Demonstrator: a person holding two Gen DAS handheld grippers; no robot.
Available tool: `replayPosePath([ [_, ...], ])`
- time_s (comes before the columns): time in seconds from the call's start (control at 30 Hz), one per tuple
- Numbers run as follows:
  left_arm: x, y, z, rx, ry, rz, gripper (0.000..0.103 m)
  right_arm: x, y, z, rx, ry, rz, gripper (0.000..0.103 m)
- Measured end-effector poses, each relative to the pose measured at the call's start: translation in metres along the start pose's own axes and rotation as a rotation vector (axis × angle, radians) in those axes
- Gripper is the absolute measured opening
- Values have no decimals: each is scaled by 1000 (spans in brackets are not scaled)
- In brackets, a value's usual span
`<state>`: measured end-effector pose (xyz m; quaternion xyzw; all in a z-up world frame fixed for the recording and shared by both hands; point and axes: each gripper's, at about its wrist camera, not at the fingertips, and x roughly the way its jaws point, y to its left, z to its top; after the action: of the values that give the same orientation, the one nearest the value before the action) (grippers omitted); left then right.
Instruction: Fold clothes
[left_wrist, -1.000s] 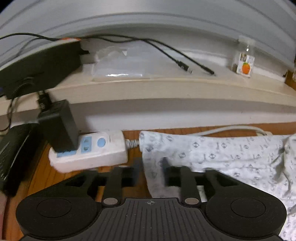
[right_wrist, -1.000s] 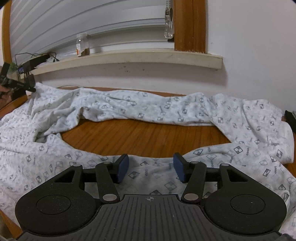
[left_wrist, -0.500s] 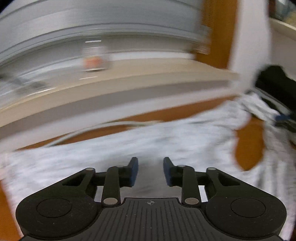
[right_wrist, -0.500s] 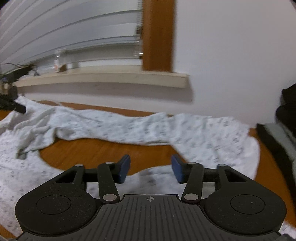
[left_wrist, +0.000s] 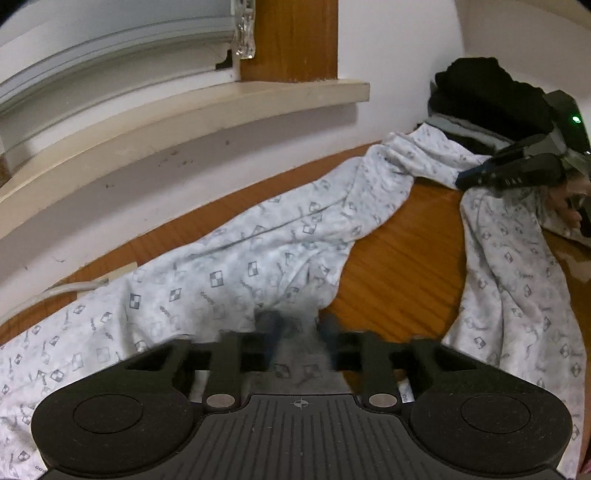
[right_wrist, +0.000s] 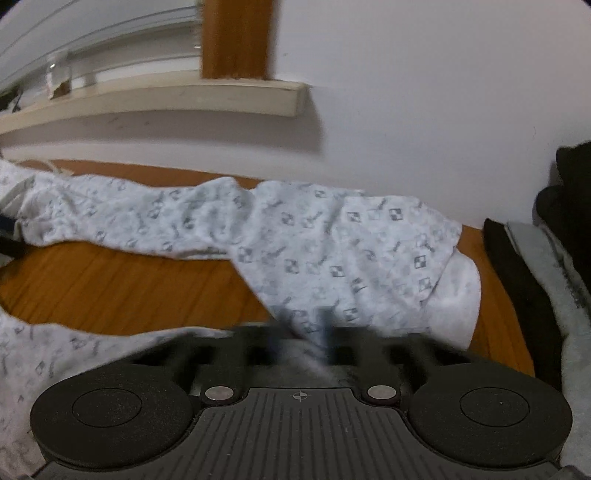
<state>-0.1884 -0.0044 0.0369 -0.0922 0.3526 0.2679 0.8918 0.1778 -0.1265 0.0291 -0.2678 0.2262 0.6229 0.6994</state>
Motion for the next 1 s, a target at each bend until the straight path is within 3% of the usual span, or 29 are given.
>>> replayPosePath([
  [0.13, -13, -6, -4, 8, -6, -40, 2, -17, -18, 16, 38, -102, -132, 1],
  [0.4, -32, -9, -12, -7, -21, -105, 8, -23, -17, 23, 61, -122, -121, 4],
  [0.47, -33, -2, -10, -32, -39, -98, 22, -17, -2, 20, 47, -108, -58, 12],
  [0.53, -35, 7, -7, -53, -62, -76, 26, -8, 14, 16, 14, -83, -13, 23],
  [0.57, -36, 11, -5, -64, -67, -69, 26, -3, 21, 16, -1, -70, -3, 29],
  [0.77, -2, 18, 8, -53, -11, -43, 26, 7, 40, 7, -32, -29, 48, 39],
  [0.9, 16, 15, 8, -20, -6, -26, 26, 10, 43, 0, -47, -21, 47, 42],
  [1.0, 15, 18, 8, -31, -24, -41, 4, 10, 33, -2, -18, -14, 41, 37],
])
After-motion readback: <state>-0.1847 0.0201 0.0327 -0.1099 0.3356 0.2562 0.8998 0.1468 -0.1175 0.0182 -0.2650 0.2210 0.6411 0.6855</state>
